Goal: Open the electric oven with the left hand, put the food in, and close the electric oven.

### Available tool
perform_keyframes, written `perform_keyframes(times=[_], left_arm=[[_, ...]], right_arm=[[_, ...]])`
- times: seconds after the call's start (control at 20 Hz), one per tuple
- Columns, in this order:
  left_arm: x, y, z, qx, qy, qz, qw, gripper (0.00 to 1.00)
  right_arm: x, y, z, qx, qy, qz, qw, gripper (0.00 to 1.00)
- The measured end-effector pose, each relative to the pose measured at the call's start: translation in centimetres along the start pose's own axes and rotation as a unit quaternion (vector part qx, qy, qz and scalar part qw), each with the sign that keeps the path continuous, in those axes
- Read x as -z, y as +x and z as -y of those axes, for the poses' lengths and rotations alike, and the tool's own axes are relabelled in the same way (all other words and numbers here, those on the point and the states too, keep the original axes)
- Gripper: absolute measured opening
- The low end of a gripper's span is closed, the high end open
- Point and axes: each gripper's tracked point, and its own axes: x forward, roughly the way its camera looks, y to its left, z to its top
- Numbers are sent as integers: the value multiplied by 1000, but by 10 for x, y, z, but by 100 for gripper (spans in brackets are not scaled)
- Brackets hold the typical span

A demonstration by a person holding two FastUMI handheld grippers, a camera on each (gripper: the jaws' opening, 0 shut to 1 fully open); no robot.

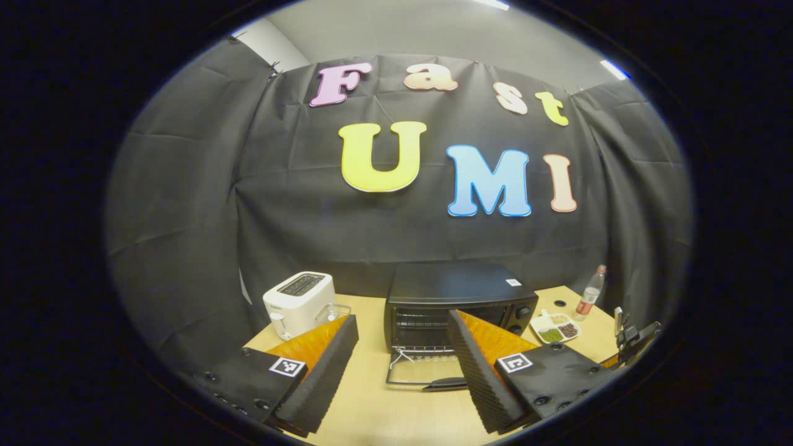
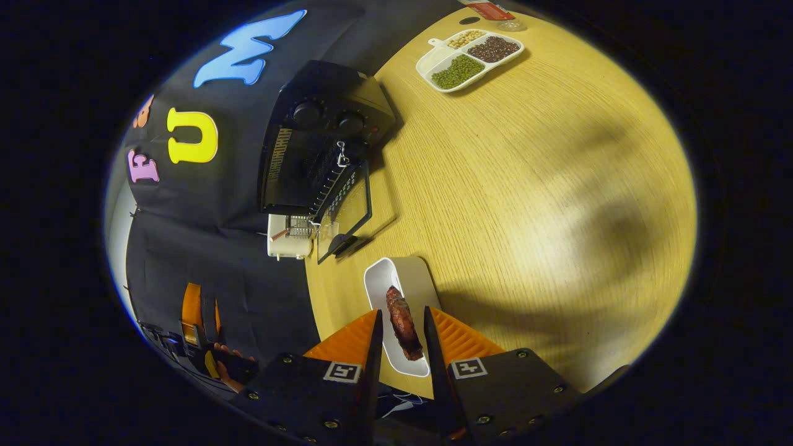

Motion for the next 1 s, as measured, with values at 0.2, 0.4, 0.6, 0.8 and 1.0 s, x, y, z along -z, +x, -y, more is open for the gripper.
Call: perform_keyframes(times=[0.2, 0.4, 0.6, 0.8, 1.0], left_arm=[[2, -1, -2, 1, 3, -5, 1000, 92], [-1, 1, 0, 13, 8, -1, 1000, 92], [-7, -2, -4, 19, 6, 5, 1000, 92], [-14, -7, -13, 24, 6, 9, 1000, 92], [-25, -14, -28, 25, 8, 16, 1000, 92]], right_arm=[[0, -3, -8, 1, -42, 12, 999, 11], [0, -8, -26, -16, -9, 19, 1000, 6], [-24, -19, -75, -91, 35, 82, 992, 5], [-68, 13, -115, -146, 111, 130, 974, 5], [-108, 70, -143, -171, 165, 170, 956, 5]])
